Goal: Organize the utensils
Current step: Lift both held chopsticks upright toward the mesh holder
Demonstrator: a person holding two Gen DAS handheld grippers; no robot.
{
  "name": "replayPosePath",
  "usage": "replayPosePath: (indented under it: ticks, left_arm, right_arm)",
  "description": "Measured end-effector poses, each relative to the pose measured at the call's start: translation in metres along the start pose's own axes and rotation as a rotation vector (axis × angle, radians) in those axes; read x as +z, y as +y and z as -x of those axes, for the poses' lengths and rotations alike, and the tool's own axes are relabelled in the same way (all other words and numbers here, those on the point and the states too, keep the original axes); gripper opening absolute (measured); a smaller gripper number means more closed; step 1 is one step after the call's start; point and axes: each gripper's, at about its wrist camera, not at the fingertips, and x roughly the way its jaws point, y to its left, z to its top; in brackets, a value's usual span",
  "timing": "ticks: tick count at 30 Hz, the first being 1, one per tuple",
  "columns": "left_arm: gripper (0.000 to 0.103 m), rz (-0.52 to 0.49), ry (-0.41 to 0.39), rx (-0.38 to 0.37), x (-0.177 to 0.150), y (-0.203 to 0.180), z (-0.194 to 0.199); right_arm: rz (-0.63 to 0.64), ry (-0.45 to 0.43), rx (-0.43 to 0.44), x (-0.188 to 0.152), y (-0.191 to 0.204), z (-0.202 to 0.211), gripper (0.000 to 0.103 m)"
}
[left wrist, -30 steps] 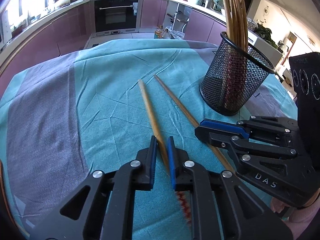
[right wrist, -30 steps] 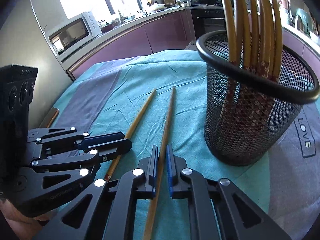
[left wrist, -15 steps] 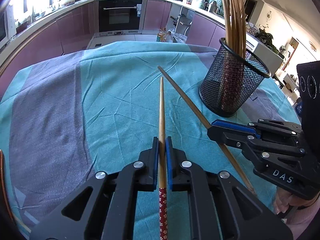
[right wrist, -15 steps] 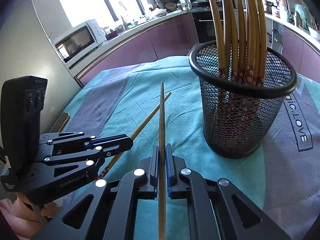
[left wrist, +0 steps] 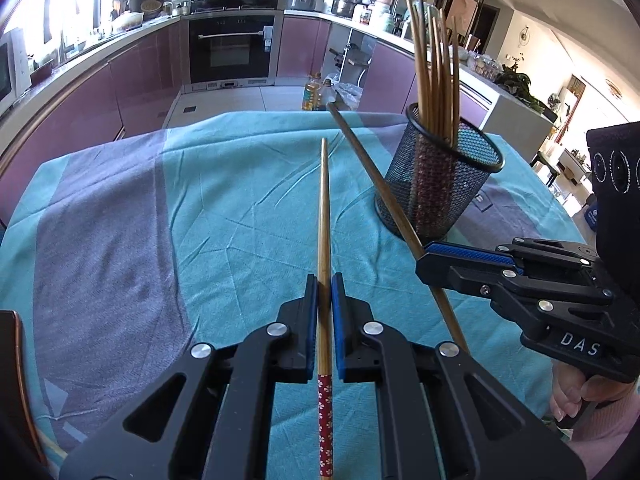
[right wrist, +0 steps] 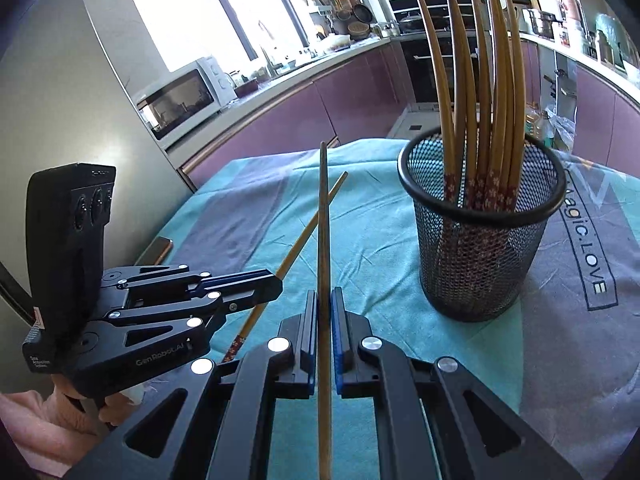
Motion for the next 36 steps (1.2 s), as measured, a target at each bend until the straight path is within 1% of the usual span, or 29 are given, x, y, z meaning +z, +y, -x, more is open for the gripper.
replayPosePath:
  ticks: [22, 36]
  left_arm:
    - [0.008, -0.028, -0.070, -0.065, 0.009, 0.001, 0.044]
    - [0.008, -0.036, -0.091, -0.087, 0.013, -0.007, 0.054]
  right_arm:
    - [0.012, -0.084, 0.015, 0.003, 0.004, 0.036, 0.006]
    - [0.013, -0.117, 0.017, 0.003, 0.001, 0.050, 0.006]
